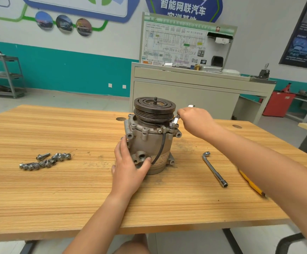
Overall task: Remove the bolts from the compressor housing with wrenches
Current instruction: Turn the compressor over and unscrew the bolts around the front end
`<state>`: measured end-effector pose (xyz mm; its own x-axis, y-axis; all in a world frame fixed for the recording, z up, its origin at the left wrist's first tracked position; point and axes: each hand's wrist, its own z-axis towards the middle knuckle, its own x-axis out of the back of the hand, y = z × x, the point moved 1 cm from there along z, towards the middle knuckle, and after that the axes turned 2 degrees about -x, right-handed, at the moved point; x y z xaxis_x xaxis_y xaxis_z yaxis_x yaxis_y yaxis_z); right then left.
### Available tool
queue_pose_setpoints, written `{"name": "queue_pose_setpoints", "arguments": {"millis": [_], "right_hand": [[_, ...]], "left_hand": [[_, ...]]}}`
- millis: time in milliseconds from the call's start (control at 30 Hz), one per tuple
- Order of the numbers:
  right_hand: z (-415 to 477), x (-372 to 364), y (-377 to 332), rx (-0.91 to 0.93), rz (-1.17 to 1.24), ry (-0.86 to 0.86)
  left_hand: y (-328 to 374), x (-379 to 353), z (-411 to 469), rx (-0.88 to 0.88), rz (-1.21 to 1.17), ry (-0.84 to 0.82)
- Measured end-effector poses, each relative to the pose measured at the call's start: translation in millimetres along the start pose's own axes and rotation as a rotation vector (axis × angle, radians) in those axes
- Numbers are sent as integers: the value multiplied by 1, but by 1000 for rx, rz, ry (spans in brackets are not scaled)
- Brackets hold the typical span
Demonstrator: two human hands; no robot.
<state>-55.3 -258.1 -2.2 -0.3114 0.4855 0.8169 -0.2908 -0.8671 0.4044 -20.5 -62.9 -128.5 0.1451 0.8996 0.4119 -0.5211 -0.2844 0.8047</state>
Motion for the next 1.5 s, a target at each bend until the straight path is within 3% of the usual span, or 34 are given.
{"name": "queue_pose_setpoints", "arguments": {"millis": [167, 267, 467, 567, 733, 867, 1067, 1333, 1500], "right_hand": [[-29, 12, 17, -238, 460, 221], [-54, 36, 22, -248, 618, 285], [-83, 59, 1, -187, 209, -70], [-83, 67, -11, -169, 87, -143], [-78, 85, -40, -88, -269, -216], [-76, 77, -54, -73, -304, -247], [-53, 59, 6, -11, -399, -159], [-6, -8, 6, -27, -32, 99], [-32, -1, 19, -338, 488, 279]], "left_hand": [[1, 0, 0, 6, 7, -13], [1, -1, 0, 7, 19, -9], [0, 0, 1, 12, 27, -5], [0, 0, 1, 14, 29, -2], [1, 0, 0, 3, 35, 10], [0, 0, 1, 0, 46, 16], [-1, -1, 1, -12, 44, 15], [-3, -1, 3, -21, 47, 10], [-6, -3, 4, 1, 100, 32]]}}
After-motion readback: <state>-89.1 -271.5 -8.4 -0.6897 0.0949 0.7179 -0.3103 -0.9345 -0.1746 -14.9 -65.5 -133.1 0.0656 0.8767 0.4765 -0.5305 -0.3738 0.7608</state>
